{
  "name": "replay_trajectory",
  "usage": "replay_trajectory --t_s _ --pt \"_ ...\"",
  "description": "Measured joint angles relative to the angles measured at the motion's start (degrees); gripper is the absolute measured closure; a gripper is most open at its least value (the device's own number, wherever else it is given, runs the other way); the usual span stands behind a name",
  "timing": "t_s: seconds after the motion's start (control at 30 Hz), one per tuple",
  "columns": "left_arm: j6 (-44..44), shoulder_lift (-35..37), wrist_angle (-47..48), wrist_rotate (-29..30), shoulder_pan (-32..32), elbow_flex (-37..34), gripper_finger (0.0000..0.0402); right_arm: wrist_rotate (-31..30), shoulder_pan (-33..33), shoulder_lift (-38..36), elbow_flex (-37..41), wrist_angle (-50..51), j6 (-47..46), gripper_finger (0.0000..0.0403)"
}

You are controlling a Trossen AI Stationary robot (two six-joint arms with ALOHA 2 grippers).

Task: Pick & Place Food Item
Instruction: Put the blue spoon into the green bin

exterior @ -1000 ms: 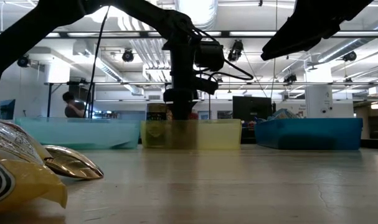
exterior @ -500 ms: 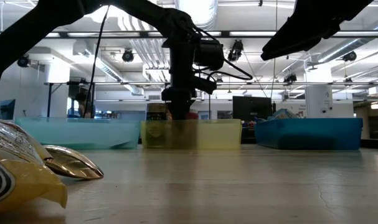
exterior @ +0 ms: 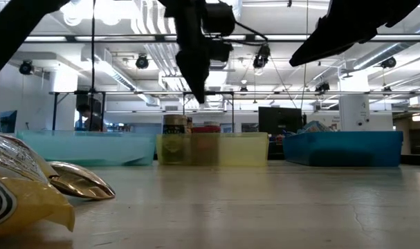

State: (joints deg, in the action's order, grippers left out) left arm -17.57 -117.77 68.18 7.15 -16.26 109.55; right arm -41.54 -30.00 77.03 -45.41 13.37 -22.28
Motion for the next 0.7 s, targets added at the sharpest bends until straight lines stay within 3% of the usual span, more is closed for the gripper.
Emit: replay_trajectory --t_s 0.23,0.4,0.7 --pt "7.73 6.04 6.79 -5.43 3.14 -0.08 0.0083 0.00 0.00 0.00 0.00 -0.32 -0.06 0.0179" --pt "12.35 10.01 13.18 -7.41 8.66 -1.40 0.0083 0.00 0.02 0.00 0.00 -0.50 -0.22 0.0179" --pt "23.43 19.08 13.28 -6.20 21.91 -14.40 0.0089 0.00 0.00 0.00 0.00 -0.75 -2.66 0.0179"
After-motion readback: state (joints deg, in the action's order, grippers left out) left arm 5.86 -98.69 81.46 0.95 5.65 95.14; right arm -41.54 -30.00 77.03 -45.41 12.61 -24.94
